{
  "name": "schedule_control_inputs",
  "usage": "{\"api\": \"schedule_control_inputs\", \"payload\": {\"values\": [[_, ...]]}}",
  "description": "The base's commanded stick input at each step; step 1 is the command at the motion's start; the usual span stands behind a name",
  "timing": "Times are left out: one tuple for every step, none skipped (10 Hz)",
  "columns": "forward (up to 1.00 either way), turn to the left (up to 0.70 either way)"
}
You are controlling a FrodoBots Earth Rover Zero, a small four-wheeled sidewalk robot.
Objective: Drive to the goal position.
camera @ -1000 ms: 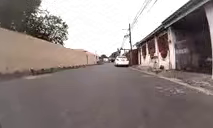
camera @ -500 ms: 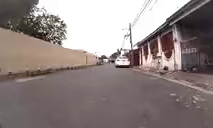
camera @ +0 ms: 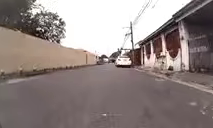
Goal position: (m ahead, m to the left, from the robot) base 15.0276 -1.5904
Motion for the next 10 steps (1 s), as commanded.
{"api": "schedule_control_inputs", "payload": {"values": [[1.0, 0.0], [1.0, 0.0], [1.0, 0.0], [1.0, 0.0], [1.0, 0.0], [1.0, 0.0], [1.0, 0.0], [1.0, 0.0], [1.0, 0.0], [1.0, 0.0]]}}
